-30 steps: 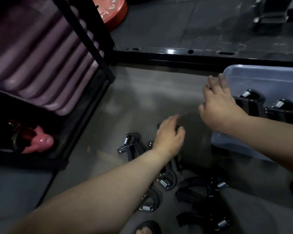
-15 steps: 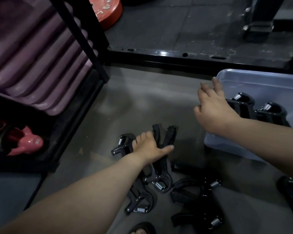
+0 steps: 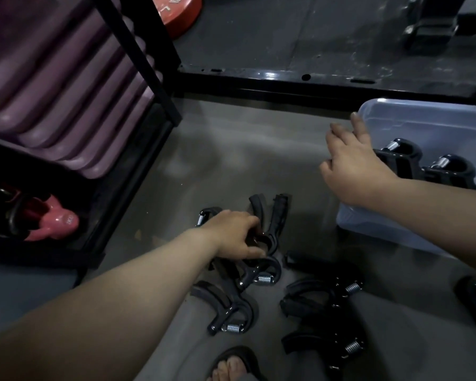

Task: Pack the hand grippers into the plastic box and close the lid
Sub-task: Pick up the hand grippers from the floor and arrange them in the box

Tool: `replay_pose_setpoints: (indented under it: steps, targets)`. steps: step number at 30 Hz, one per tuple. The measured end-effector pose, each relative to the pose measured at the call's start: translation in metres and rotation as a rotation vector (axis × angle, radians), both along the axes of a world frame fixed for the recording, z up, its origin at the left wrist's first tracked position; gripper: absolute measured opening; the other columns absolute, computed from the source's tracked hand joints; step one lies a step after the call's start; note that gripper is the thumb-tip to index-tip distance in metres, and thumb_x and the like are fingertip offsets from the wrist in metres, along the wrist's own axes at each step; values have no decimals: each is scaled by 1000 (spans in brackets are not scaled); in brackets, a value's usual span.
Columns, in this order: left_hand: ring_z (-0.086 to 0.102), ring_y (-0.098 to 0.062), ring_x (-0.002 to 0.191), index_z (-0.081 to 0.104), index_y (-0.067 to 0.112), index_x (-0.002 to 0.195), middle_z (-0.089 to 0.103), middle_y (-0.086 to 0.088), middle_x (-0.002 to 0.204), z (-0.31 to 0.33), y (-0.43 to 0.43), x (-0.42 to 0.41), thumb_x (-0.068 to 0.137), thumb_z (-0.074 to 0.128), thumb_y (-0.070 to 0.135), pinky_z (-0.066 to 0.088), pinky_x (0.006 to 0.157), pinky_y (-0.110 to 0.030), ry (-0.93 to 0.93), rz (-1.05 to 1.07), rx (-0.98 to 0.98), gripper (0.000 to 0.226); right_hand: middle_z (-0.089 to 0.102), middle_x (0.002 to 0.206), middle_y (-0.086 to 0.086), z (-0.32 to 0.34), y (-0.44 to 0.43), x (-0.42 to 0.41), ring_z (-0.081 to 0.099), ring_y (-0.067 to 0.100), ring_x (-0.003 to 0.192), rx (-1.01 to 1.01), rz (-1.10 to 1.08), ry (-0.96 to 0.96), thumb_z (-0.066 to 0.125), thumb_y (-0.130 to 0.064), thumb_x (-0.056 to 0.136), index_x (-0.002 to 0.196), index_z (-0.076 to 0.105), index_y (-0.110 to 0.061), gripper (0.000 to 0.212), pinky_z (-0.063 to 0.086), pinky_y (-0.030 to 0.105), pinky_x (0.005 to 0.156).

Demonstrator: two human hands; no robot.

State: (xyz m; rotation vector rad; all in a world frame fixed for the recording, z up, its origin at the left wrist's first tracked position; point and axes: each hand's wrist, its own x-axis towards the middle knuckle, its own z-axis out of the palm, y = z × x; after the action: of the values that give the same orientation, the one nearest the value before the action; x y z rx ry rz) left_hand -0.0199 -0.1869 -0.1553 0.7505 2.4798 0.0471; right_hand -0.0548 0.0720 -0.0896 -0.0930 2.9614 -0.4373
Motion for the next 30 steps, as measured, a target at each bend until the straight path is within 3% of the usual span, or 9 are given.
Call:
replay_pose_setpoints:
  steps: [3, 6, 12, 16, 18, 22, 25, 27, 30]
  targets:
    - [61, -20, 87, 64, 27, 101, 65, 5, 92, 19, 0, -3, 68, 74, 56, 42, 70, -27, -177, -7, -163, 45, 6, 162, 7, -1, 0, -1, -21, 25, 147, -11, -11, -8, 36, -25, 96, 152, 18, 0, 64, 2, 37, 119]
    - [65, -17, 77, 68, 26, 90, 67, 9, 78, 21, -4, -3, 70, 79, 47, 53, 67, -28, -412, 176, -74, 31, 7, 162, 7, -1, 0, -1, -20, 26, 147, -6, -10, 2, 36, -25, 95, 152, 19, 0, 64, 2, 38, 120]
    - [58, -23, 63, 66, 6, 87, 61, -15, 80, 33, -6, -16, 87, 69, 21, 48, 62, -28, -687, 937, 832, 15, 7, 162, 7, 0, 1, 0, -21, 26, 147, -3, -1, 3, 36, -26, 96, 152, 18, 0, 65, -1, 38, 120]
    - [60, -28, 85, 59, 13, 102, 61, -11, 96, 49, 11, -29, 87, 62, 27, 48, 79, -40, -909, 1140, 1308, 20, 6, 162, 7, 2, 1, 1, -21, 26, 147, -9, 6, 9, 36, -25, 97, 152, 17, -1, 64, -3, 36, 119]
    - [63, -31, 93, 67, 13, 92, 67, -15, 108, 60, 20, -34, 89, 57, 29, 47, 81, -41, -983, 1206, 1458, 19, 6, 162, 8, 2, 0, 1, -21, 27, 147, -1, 12, 16, 36, -26, 97, 152, 17, 0, 64, -4, 36, 119]
    - [63, -33, 106, 58, 17, 101, 62, -19, 128, 73, 35, -37, 95, 49, 29, 51, 84, -40, -1124, 1173, 1597, 16, 5, 163, 8, 3, 1, 1, -22, 28, 147, 8, 18, 17, 36, -27, 98, 152, 18, -1, 63, -6, 37, 119]
    - [58, -42, 116, 68, 12, 88, 65, -20, 118, 82, 49, -35, 98, 44, 29, 40, 104, -59, -1169, 1145, 1627, 31, 3, 163, 6, 3, 1, 2, -23, 26, 146, -11, 15, 17, 37, -27, 98, 153, 18, -2, 63, -6, 36, 119]
    - [57, -49, 115, 68, 7, 89, 63, -24, 111, 89, 62, -32, 99, 44, 39, 34, 103, -68, -1203, 1145, 1678, 41, 3, 163, 4, 1, 2, 2, -23, 24, 147, -48, 12, 28, 39, -26, 98, 152, 20, -3, 62, -5, 35, 118]
    - [61, -45, 99, 64, 11, 95, 60, -22, 103, 94, 77, -35, 96, 44, 48, 40, 98, -67, -1137, 1165, 1658, 42, 5, 163, 2, 0, 4, 2, -24, 21, 146, -91, 24, 32, 40, -26, 97, 151, 25, -6, 60, -4, 35, 118]
